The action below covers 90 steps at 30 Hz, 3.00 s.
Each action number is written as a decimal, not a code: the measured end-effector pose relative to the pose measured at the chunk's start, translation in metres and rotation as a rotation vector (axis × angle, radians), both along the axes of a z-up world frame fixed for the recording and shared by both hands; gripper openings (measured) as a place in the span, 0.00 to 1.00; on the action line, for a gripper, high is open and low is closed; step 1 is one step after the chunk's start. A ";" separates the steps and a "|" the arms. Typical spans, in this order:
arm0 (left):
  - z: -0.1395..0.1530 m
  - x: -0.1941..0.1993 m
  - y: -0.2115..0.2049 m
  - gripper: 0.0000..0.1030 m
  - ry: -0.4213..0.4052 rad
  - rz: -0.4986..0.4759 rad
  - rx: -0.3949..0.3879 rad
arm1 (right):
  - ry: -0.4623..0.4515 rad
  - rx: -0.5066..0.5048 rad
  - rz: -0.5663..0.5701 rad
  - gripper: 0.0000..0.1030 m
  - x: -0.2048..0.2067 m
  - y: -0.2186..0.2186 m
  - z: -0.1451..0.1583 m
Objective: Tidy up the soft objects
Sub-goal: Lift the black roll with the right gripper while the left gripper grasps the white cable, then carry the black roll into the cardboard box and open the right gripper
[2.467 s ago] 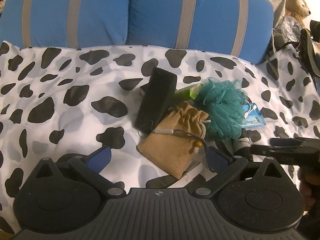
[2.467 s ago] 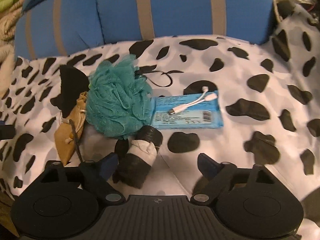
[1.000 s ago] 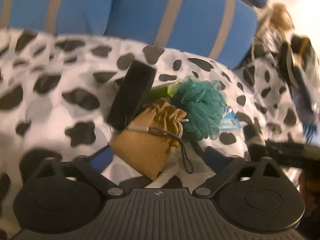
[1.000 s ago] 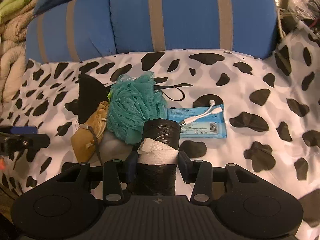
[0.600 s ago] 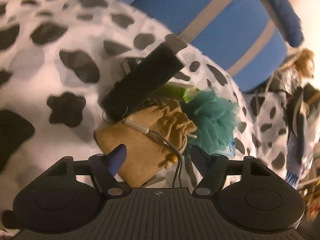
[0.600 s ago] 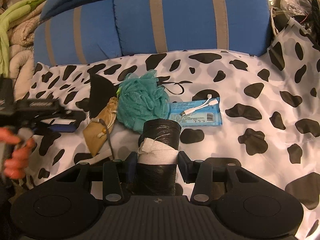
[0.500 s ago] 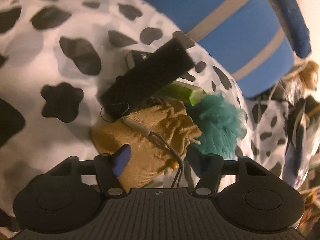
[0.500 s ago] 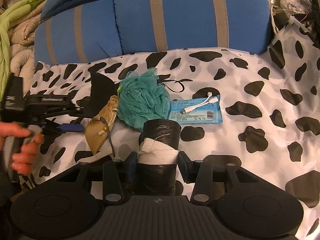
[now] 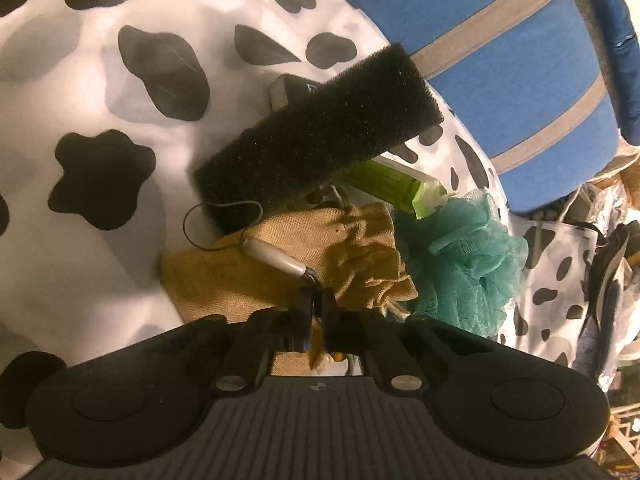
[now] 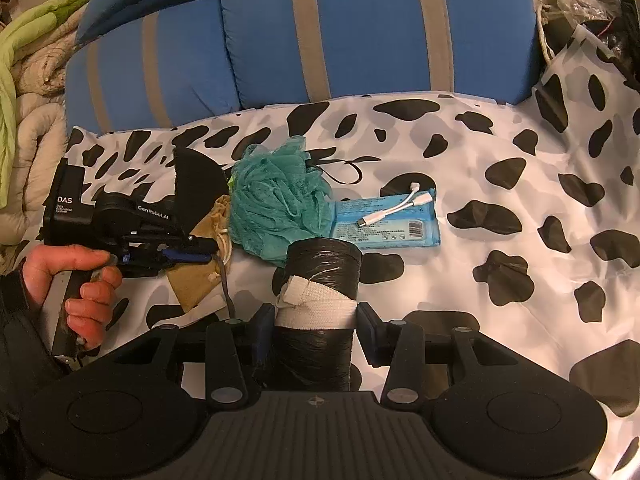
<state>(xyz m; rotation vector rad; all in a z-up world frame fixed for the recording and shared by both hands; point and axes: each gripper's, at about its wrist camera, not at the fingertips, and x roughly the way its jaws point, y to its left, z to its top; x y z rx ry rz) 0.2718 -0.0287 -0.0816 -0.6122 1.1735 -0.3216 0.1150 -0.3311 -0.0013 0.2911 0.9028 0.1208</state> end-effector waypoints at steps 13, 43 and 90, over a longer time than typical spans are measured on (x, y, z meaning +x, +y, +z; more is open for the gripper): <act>0.037 -0.021 0.000 0.03 -0.135 -0.071 0.132 | -0.013 -0.080 -0.008 0.46 -0.001 0.005 -0.005; 0.099 -0.200 -0.008 0.03 -0.280 -0.547 0.379 | 0.042 -0.061 0.123 0.46 -0.079 0.055 -0.003; 0.044 -0.256 -0.036 0.57 -0.205 -0.587 0.557 | 0.244 -0.192 0.254 1.00 -0.136 0.131 -0.027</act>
